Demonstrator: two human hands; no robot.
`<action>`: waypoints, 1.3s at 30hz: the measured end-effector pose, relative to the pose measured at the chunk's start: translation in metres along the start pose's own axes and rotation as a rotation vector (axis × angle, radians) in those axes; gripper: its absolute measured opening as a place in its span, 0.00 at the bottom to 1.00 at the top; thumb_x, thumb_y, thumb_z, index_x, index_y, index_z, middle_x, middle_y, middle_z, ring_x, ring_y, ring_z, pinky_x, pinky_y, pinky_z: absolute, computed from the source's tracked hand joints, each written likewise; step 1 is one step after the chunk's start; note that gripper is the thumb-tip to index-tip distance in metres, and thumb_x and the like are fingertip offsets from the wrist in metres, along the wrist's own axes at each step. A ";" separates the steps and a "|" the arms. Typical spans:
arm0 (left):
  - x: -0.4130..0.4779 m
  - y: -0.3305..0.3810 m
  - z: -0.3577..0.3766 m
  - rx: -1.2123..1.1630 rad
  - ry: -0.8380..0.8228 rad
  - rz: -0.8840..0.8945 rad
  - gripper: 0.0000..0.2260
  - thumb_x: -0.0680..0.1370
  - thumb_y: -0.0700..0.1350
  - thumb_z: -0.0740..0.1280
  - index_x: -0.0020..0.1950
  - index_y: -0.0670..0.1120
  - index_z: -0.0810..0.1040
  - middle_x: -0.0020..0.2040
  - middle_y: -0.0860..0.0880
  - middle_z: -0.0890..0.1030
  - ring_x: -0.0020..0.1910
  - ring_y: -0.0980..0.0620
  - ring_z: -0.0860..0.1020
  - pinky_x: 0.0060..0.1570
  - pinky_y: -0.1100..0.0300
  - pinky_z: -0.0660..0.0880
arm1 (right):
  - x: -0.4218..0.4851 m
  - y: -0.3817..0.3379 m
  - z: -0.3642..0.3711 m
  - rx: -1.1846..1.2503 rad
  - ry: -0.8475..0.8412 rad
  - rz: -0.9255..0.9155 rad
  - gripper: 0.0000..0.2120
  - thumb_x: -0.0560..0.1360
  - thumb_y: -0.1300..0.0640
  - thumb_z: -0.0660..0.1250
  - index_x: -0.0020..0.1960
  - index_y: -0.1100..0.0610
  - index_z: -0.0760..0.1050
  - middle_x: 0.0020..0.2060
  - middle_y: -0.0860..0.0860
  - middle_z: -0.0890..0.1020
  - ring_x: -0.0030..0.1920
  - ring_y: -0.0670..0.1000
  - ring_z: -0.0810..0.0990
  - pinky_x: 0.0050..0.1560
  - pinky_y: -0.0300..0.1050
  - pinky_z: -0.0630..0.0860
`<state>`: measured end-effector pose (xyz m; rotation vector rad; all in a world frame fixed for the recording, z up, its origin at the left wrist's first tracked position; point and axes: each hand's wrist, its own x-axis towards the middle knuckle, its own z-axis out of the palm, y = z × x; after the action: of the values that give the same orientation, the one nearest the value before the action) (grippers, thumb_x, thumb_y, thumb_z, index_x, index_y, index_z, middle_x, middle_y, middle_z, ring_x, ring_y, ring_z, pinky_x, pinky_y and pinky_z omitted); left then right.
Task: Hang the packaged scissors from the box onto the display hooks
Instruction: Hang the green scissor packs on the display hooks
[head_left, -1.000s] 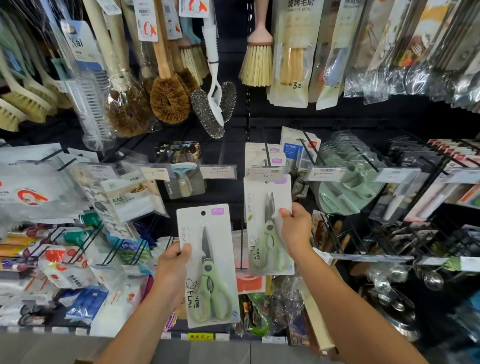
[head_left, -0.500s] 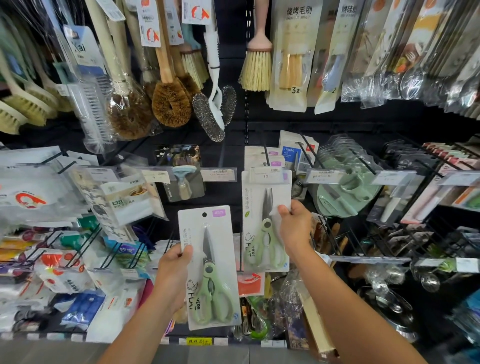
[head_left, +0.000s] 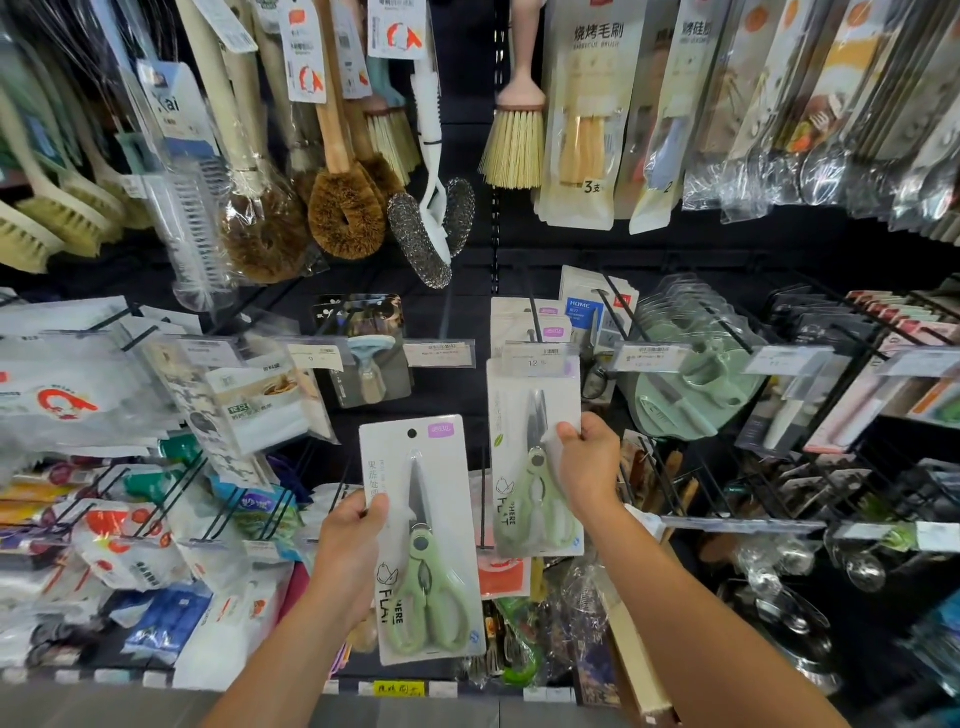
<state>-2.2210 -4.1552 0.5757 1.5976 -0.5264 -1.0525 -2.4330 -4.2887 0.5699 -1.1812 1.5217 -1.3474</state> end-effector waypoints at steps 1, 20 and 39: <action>0.000 0.000 0.000 0.001 -0.001 -0.002 0.10 0.83 0.42 0.61 0.48 0.49 0.81 0.48 0.41 0.85 0.51 0.36 0.81 0.56 0.35 0.76 | 0.003 -0.001 0.002 -0.008 0.005 -0.003 0.13 0.78 0.67 0.61 0.35 0.62 0.64 0.29 0.54 0.68 0.31 0.51 0.65 0.42 0.43 0.66; 0.009 0.001 -0.005 -0.037 0.007 0.003 0.10 0.82 0.43 0.61 0.48 0.48 0.82 0.48 0.38 0.84 0.46 0.39 0.80 0.54 0.35 0.76 | 0.015 0.016 0.015 -0.041 0.000 0.013 0.08 0.77 0.63 0.61 0.42 0.67 0.72 0.51 0.63 0.77 0.40 0.55 0.75 0.50 0.47 0.73; 0.019 0.001 -0.005 -0.044 0.018 0.035 0.10 0.82 0.44 0.61 0.50 0.50 0.82 0.50 0.40 0.84 0.48 0.37 0.81 0.55 0.37 0.77 | 0.013 0.012 0.011 0.005 0.033 0.029 0.09 0.77 0.64 0.62 0.47 0.72 0.73 0.47 0.68 0.80 0.42 0.58 0.80 0.46 0.45 0.72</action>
<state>-2.2075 -4.1675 0.5696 1.5524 -0.5139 -1.0158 -2.4279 -4.3038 0.5566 -1.1346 1.5518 -1.3577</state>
